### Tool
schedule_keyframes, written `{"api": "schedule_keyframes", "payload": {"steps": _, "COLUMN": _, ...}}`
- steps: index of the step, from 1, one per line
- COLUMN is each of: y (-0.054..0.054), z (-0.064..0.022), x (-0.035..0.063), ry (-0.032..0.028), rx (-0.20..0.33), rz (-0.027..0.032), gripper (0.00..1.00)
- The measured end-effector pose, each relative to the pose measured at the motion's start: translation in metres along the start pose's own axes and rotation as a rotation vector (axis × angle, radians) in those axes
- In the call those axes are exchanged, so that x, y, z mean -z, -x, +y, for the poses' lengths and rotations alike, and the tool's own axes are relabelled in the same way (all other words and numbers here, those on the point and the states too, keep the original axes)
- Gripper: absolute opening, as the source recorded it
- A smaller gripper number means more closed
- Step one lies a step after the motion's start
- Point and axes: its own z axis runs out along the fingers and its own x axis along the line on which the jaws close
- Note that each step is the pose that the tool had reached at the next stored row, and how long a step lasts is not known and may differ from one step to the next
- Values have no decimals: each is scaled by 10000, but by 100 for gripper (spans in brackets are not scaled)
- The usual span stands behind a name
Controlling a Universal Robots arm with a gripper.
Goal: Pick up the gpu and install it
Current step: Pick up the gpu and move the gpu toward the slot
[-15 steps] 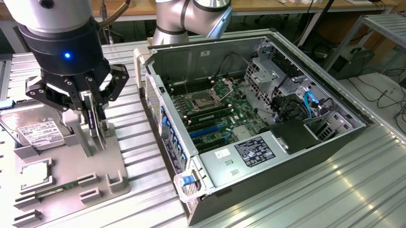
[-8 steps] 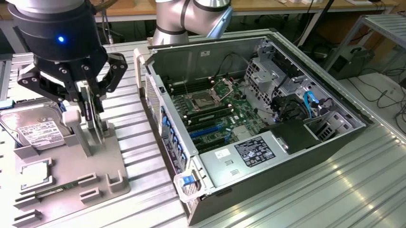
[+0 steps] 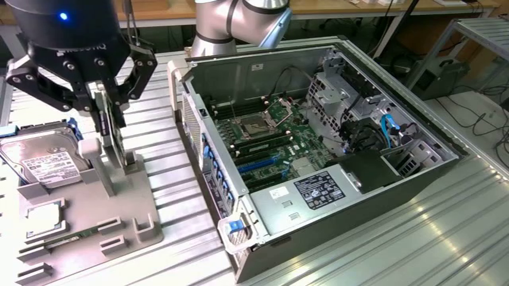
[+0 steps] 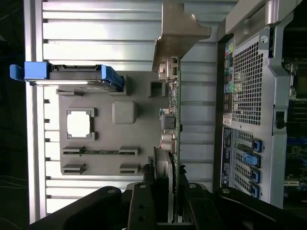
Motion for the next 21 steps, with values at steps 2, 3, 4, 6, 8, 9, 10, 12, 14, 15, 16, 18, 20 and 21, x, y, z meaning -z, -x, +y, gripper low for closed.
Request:
{"api": "schedule_keyframes", "payload": {"steps": 2, "y": 0, "z": 1, "x": 57, "ry": -1, "rx": 0, "rz": 1, "gripper": 28}}
{"api": "schedule_keyframes", "payload": {"steps": 3, "y": 1, "z": 1, "x": 85, "ry": 0, "rx": 0, "rz": 0, "gripper": 28}}
{"api": "schedule_keyframes", "payload": {"steps": 4, "y": 1, "z": 1, "x": 106, "ry": -1, "rx": 0, "rz": 1, "gripper": 28}}
{"api": "schedule_keyframes", "payload": {"steps": 6, "y": 1, "z": 2, "x": 148, "ry": -1, "rx": -1, "rz": 1, "gripper": 28}}
{"api": "schedule_keyframes", "payload": {"steps": 8, "y": 1, "z": 2, "x": 191, "ry": -1, "rx": 0, "rz": 1, "gripper": 28}}
{"api": "schedule_keyframes", "payload": {"steps": 9, "y": 2, "z": 2, "x": 212, "ry": -1, "rx": 0, "rz": 1, "gripper": 28}}
{"api": "schedule_keyframes", "payload": {"steps": 10, "y": 2, "z": 3, "x": 233, "ry": 0, "rx": 0, "rz": 0, "gripper": 28}}
{"api": "schedule_keyframes", "payload": {"steps": 12, "y": 2, "z": 3, "x": 253, "ry": 1, "rx": 0, "rz": -1, "gripper": 28}}
{"api": "schedule_keyframes", "payload": {"steps": 14, "y": 2, "z": 3, "x": 258, "ry": 1, "rx": 0, "rz": -4, "gripper": 28}}
{"api": "schedule_keyframes", "payload": {"steps": 15, "y": 2, "z": 3, "x": 259, "ry": 0, "rx": 0, "rz": -4, "gripper": 28}}
{"api": "schedule_keyframes", "payload": {"steps": 16, "y": 3, "z": 3, "x": 259, "ry": 0, "rx": 0, "rz": -4, "gripper": 28}}
{"api": "schedule_keyframes", "payload": {"steps": 18, "y": 2, "z": 3, "x": 259, "ry": -1, "rx": 0, "rz": -4, "gripper": 28}}
{"api": "schedule_keyframes", "payload": {"steps": 20, "y": 8, "z": 3, "x": 260, "ry": -2, "rx": 0, "rz": -2, "gripper": 28}}
{"api": "schedule_keyframes", "payload": {"steps": 21, "y": 19, "z": 3, "x": 259, "ry": -1, "rx": 1, "rz": -3, "gripper": 28}}
